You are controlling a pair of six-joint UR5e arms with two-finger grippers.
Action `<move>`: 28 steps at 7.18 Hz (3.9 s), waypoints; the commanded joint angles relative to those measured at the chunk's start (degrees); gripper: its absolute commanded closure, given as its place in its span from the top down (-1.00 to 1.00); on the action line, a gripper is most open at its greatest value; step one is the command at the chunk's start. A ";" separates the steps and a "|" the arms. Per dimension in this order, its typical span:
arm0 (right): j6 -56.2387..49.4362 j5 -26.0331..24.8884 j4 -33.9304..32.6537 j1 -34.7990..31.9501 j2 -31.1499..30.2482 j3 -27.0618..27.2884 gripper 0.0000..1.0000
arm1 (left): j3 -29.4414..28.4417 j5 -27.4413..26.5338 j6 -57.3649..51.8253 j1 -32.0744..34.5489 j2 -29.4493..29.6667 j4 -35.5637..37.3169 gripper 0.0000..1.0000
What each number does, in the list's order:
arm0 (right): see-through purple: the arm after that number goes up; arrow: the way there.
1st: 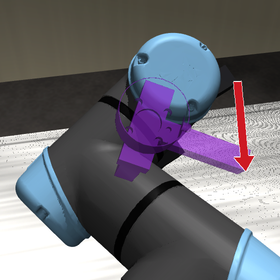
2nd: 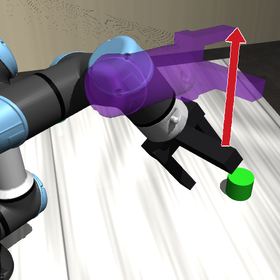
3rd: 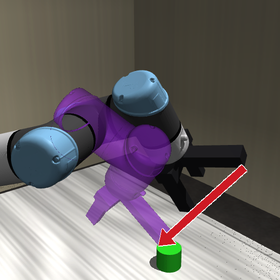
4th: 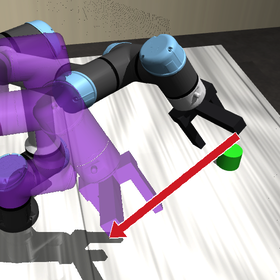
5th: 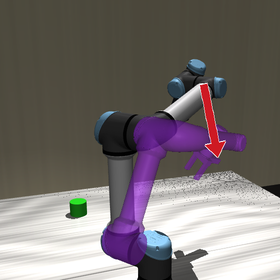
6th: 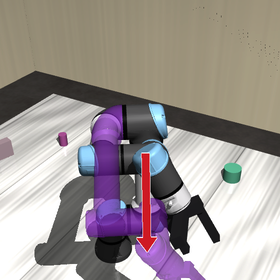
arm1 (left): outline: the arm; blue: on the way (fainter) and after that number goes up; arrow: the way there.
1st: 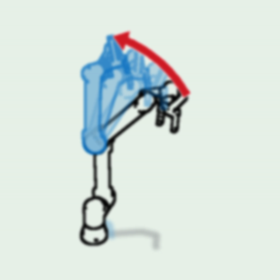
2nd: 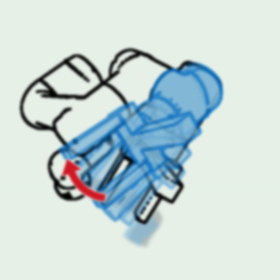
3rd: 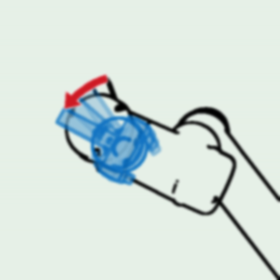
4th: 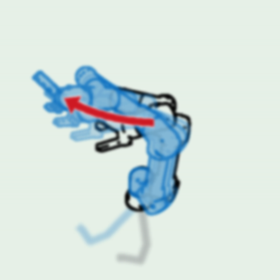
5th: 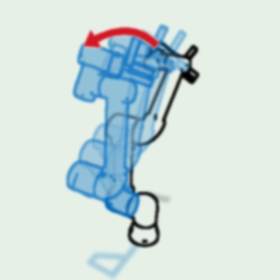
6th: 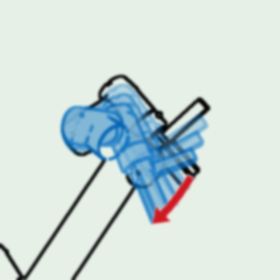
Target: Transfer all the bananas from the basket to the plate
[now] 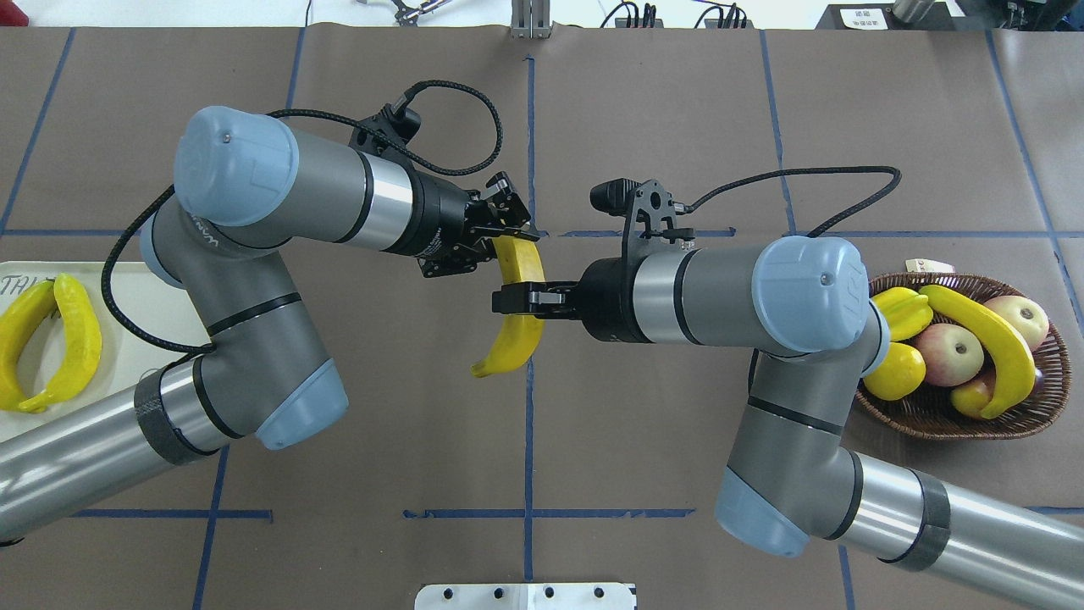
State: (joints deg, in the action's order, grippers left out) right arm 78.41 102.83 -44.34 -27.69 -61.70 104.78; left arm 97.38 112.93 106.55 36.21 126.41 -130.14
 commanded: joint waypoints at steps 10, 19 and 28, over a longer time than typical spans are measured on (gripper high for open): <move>-0.01 4.75 -35.05 -5.44 -1.06 14.12 0.99 | 2.64 -0.26 -0.90 8.17 -9.42 15.44 -1.00; -16.89 9.84 -57.96 -14.15 -2.02 17.03 0.99 | 7.23 0.01 -26.93 13.44 -30.76 32.11 -1.00; -16.19 10.02 -57.96 -13.89 -1.76 17.39 0.99 | -7.04 0.79 -25.94 19.51 -31.49 12.63 1.00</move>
State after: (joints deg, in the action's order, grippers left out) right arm 62.05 112.64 -102.31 -41.58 -63.52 122.16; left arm 89.81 113.12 81.95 55.38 94.93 -117.41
